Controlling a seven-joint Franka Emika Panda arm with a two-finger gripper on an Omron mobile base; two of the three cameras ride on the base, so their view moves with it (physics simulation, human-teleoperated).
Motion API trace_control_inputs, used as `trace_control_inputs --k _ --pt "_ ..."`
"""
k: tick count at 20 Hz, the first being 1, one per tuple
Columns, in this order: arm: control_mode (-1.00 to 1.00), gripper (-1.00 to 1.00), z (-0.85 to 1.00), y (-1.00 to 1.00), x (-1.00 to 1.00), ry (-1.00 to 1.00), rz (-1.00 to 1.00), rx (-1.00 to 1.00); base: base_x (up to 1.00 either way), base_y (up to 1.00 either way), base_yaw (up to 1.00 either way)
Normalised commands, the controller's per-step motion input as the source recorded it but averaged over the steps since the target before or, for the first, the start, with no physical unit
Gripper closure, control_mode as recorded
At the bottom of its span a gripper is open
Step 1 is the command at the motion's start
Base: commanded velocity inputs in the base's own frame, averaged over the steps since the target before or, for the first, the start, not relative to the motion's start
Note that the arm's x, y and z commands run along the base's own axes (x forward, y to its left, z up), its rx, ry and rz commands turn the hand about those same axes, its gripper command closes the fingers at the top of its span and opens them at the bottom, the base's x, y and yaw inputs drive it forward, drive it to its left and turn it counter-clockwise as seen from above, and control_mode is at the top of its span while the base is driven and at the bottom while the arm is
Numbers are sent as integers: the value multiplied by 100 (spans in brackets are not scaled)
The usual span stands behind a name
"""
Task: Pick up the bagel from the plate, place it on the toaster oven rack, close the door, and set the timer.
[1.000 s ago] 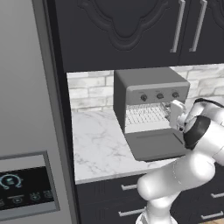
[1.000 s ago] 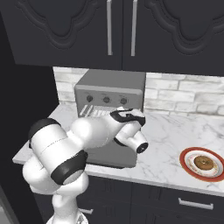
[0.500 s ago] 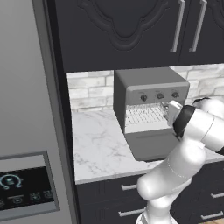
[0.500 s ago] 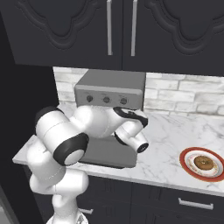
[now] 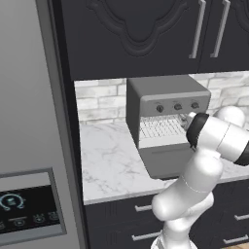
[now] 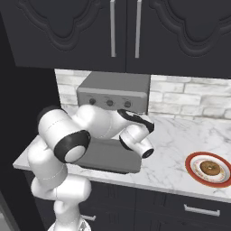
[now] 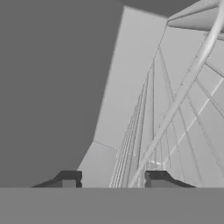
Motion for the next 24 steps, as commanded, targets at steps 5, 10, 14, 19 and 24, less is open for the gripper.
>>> trace_control_inputs --k 5,10,14,19,24 --pt "-100 100 -10 0 -6 0 0 0 0 0 0" --pt "-100 100 -8 -6 -65 -1 0 0 0 0 0" --pt "-100 100 -2 -13 -79 0 0 0 0 0 0" --pt "-100 100 12 -4 -43 21 -4 -4 0 0 0" --pt "-100 100 18 0 -12 46 -7 -11 0 0 0"
